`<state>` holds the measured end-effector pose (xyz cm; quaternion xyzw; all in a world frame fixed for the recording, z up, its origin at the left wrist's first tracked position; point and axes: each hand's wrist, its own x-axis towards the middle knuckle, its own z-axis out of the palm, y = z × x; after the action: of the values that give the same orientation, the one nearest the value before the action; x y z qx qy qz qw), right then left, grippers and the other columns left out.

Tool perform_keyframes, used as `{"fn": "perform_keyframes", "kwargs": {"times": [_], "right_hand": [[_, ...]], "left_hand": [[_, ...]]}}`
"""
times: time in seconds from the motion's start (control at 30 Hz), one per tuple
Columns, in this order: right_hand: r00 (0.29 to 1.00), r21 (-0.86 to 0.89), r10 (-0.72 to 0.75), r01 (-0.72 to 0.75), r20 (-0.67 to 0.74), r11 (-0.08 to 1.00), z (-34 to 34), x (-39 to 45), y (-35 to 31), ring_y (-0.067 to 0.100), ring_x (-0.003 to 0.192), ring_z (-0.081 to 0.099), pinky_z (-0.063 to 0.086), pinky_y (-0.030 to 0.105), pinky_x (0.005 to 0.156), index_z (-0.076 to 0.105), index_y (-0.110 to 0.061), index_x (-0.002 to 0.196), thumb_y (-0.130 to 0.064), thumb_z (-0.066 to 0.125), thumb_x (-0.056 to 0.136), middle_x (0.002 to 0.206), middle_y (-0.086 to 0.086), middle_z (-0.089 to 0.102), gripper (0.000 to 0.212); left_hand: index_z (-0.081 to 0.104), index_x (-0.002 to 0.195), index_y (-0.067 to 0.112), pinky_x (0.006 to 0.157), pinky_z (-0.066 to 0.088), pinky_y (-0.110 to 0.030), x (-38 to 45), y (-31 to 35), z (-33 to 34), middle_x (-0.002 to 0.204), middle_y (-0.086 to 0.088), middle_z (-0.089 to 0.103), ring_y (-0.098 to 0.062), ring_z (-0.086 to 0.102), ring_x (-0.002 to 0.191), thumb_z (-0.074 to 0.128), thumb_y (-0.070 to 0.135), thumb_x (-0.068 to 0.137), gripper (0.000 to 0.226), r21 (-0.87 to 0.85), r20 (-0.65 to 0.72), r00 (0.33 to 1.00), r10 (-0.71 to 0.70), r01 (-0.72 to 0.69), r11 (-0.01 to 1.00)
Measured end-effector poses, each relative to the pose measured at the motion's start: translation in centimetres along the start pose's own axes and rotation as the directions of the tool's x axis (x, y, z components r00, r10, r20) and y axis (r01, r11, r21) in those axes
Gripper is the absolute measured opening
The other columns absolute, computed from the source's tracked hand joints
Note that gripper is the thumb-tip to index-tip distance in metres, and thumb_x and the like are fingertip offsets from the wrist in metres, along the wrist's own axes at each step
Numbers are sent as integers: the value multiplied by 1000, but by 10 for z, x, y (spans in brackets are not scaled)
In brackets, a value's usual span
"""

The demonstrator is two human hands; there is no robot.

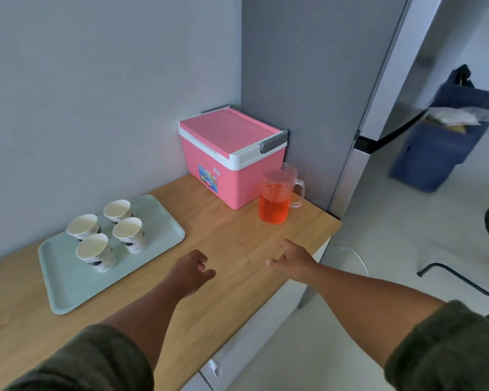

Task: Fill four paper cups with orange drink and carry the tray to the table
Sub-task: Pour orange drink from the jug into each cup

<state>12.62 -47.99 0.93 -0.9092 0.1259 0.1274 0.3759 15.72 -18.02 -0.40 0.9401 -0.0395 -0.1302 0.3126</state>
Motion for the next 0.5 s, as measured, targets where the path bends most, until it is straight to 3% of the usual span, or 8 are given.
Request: {"fn": "perform_keyframes", "kwargs": {"times": [0.27,0.4,0.5], "right_hand": [[999,59,39,-38,-21,998,-49,39,52,21,100,66,53,34,87,48,-18,149,-48,74,92,95,-2,62,69],[999,100,18,-14,-41,995,-67,68,68,13,81,63,50,31,76,49,-17,149,-44,73,94,83,-4,61,66],[999,114,7,-2,-46,994,-80,89,77,10,79,63,52,32,77,50,-17,149,-43,72,95,80,-3,62,64]], "left_hand": [[63,120,19,75,44,-24,43,61,36,102,5,65,-14,64,91,77,39,86,42,13,35,999,-10,9,1000],[62,120,19,73,42,-24,66,88,51,102,6,65,-14,62,89,77,38,87,41,44,36,999,-28,27,999],[62,121,17,75,41,-24,88,105,60,102,5,64,-15,62,89,78,36,86,43,48,14,999,-47,46,998]]}}
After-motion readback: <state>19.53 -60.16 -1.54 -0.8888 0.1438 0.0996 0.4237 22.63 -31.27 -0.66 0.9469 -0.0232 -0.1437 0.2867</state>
